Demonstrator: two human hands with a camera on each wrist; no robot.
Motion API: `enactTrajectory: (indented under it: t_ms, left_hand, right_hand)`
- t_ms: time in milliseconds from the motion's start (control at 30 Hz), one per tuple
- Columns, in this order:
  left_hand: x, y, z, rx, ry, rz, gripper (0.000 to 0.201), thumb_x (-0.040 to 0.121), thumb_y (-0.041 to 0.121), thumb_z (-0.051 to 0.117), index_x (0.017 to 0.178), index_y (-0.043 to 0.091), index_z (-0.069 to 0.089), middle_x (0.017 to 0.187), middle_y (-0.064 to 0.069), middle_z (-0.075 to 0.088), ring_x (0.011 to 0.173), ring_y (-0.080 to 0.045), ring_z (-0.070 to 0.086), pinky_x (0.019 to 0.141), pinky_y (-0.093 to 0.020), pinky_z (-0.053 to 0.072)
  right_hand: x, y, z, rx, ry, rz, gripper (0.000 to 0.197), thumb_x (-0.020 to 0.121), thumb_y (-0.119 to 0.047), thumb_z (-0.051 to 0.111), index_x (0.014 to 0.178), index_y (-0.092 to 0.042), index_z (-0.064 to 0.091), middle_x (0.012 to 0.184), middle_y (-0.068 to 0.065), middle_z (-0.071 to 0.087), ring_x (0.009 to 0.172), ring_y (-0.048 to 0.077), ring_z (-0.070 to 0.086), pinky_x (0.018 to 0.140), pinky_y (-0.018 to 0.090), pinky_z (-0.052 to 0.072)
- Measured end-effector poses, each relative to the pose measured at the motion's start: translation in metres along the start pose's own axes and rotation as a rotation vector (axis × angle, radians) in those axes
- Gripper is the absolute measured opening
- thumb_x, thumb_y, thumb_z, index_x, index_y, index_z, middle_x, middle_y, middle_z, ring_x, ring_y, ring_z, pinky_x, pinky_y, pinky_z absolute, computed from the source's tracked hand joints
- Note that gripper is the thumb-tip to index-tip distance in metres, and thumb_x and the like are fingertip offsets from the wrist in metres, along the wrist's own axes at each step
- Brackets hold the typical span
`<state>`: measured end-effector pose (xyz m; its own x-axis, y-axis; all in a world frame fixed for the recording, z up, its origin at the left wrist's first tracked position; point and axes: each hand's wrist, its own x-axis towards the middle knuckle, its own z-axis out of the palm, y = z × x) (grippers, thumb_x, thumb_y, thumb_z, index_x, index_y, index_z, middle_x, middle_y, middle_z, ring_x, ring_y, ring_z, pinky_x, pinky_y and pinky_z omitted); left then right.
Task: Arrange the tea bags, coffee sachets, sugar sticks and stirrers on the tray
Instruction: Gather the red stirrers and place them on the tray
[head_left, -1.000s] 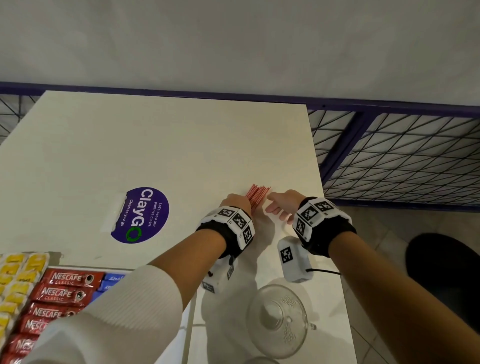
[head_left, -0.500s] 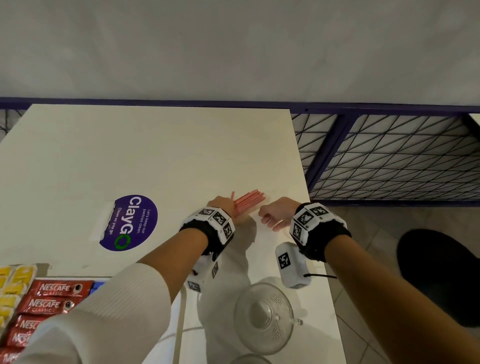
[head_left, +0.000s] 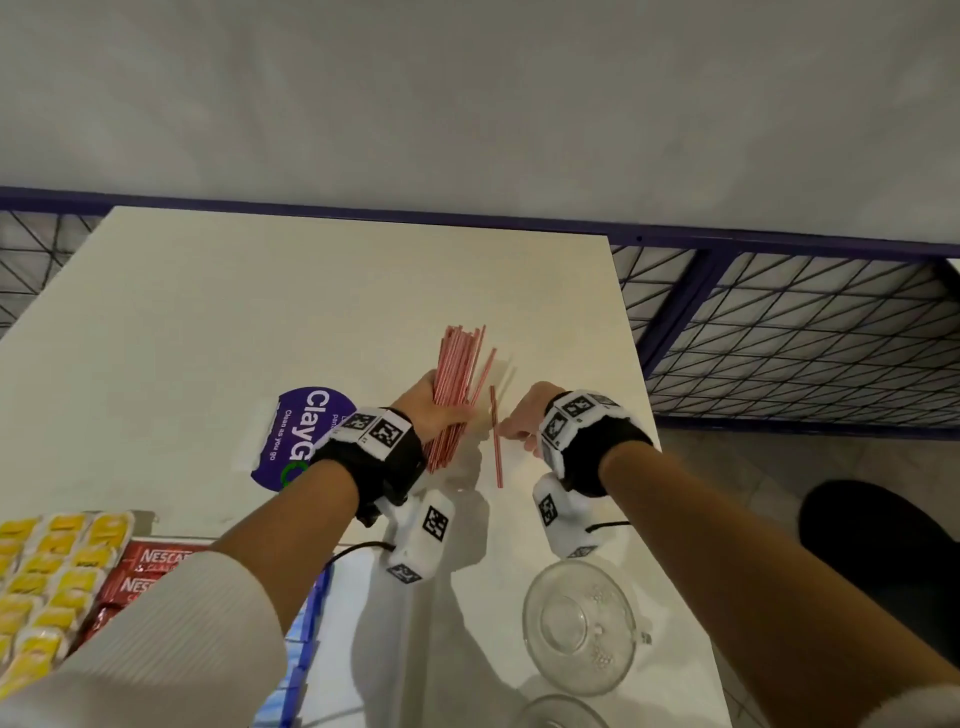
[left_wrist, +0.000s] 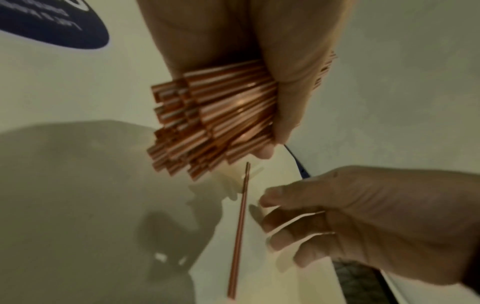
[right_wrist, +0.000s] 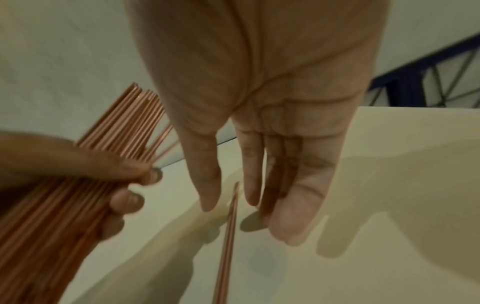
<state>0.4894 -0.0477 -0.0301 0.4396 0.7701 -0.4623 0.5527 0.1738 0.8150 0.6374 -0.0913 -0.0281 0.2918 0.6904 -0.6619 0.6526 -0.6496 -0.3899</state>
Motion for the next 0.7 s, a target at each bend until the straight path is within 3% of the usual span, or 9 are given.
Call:
enactTrajectory:
  t_ms: [100, 167, 233, 300, 367, 400, 500, 600, 700]
  left_hand:
    - [-0.001, -0.007, -0.014, -0.101, -0.016, -0.011, 0.039, 0.088, 0.014, 0.062, 0.123, 0.007, 0.049, 0.106, -0.014, 0.063, 0.096, -0.027, 0.058, 0.094, -0.04, 0.046]
    - [-0.002, -0.014, -0.021, -0.131, -0.006, -0.029, 0.019, 0.089, 0.013, 0.06, 0.107, 0.008, 0.057, 0.09, -0.009, 0.064, 0.091, -0.028, 0.058, 0.094, -0.043, 0.047]
    - [-0.003, -0.02, -0.027, -0.134, 0.007, -0.042, 0.006, 0.09, 0.011, 0.057, 0.085, 0.014, 0.056, 0.078, -0.004, 0.06, 0.085, -0.028, 0.057, 0.092, -0.043, 0.046]
    - [-0.003, -0.027, -0.033, -0.162, 0.013, -0.058, 0.016, 0.091, 0.008, 0.055, 0.077, 0.017, 0.054, 0.073, -0.006, 0.057, 0.074, -0.027, 0.056, 0.088, -0.043, 0.046]
    - [-0.003, -0.032, -0.04, -0.202, 0.011, -0.064, 0.018, 0.089, 0.003, 0.055, 0.074, 0.013, 0.053, 0.069, -0.008, 0.056, 0.066, -0.024, 0.053, 0.085, -0.044, 0.046]
    - [-0.003, -0.035, -0.043, -0.217, 0.009, -0.062, 0.018, 0.088, 0.001, 0.055, 0.074, 0.012, 0.053, 0.068, -0.009, 0.056, 0.064, -0.024, 0.053, 0.084, -0.045, 0.046]
    - [-0.006, -0.041, -0.051, -0.242, 0.037, -0.059, 0.016, 0.085, 0.0, 0.056, 0.074, 0.011, 0.053, 0.067, -0.009, 0.056, 0.065, -0.024, 0.054, 0.081, -0.043, 0.048]
    - [-0.01, -0.046, -0.056, -0.244, 0.044, -0.041, 0.014, 0.085, 0.006, 0.055, 0.072, 0.012, 0.052, 0.062, -0.007, 0.055, 0.06, -0.024, 0.052, 0.07, -0.039, 0.048]
    - [-0.016, -0.047, -0.06, -0.209, 0.066, 0.003, 0.007, 0.089, 0.016, 0.056, 0.082, 0.016, 0.053, 0.068, -0.003, 0.055, 0.067, -0.022, 0.053, 0.071, -0.034, 0.048]
  right_hand:
    - [-0.017, -0.023, 0.006, -0.318, 0.067, -0.056, 0.016, 0.082, -0.027, 0.066, 0.091, -0.017, 0.057, 0.116, 0.01, 0.058, 0.104, 0.027, 0.06, 0.088, 0.034, 0.051]
    - [-0.024, -0.033, 0.011, -0.395, 0.039, -0.037, 0.037, 0.084, -0.022, 0.066, 0.117, -0.009, 0.055, 0.132, 0.011, 0.049, 0.12, 0.03, 0.051, 0.1, 0.04, 0.044]
    - [-0.03, -0.04, 0.017, -0.427, 0.036, -0.027, 0.044, 0.086, -0.017, 0.061, 0.126, -0.005, 0.049, 0.138, 0.013, 0.043, 0.125, 0.031, 0.045, 0.104, 0.04, 0.04]
    - [-0.025, -0.045, 0.024, -0.418, 0.005, -0.008, 0.034, 0.086, -0.017, 0.062, 0.117, -0.007, 0.055, 0.137, 0.01, 0.045, 0.126, 0.03, 0.045, 0.104, 0.037, 0.04]
    - [-0.017, -0.051, 0.03, -0.348, 0.0, 0.025, 0.015, 0.085, -0.021, 0.065, 0.079, -0.013, 0.055, 0.132, 0.009, 0.051, 0.124, 0.03, 0.048, 0.098, 0.037, 0.043]
    - [-0.011, -0.053, 0.033, -0.32, -0.002, 0.035, 0.028, 0.084, -0.023, 0.066, 0.066, -0.015, 0.045, 0.133, 0.01, 0.052, 0.124, 0.031, 0.048, 0.093, 0.036, 0.044]
    - [0.001, -0.057, 0.044, -0.276, 0.068, 0.02, 0.027, 0.081, -0.023, 0.068, 0.071, -0.009, 0.047, 0.126, 0.017, 0.055, 0.107, 0.031, 0.054, 0.077, 0.035, 0.041]
    - [0.0, -0.061, 0.047, -0.183, 0.128, 0.012, 0.035, 0.082, -0.023, 0.067, 0.063, -0.008, 0.041, 0.078, 0.009, 0.055, 0.081, 0.025, 0.05, 0.062, 0.028, 0.042]
    - [-0.006, -0.068, 0.044, 0.067, 0.145, -0.079, 0.019, 0.083, -0.019, 0.065, 0.069, -0.007, 0.057, 0.072, 0.007, 0.058, 0.078, 0.022, 0.057, 0.073, 0.029, 0.051]
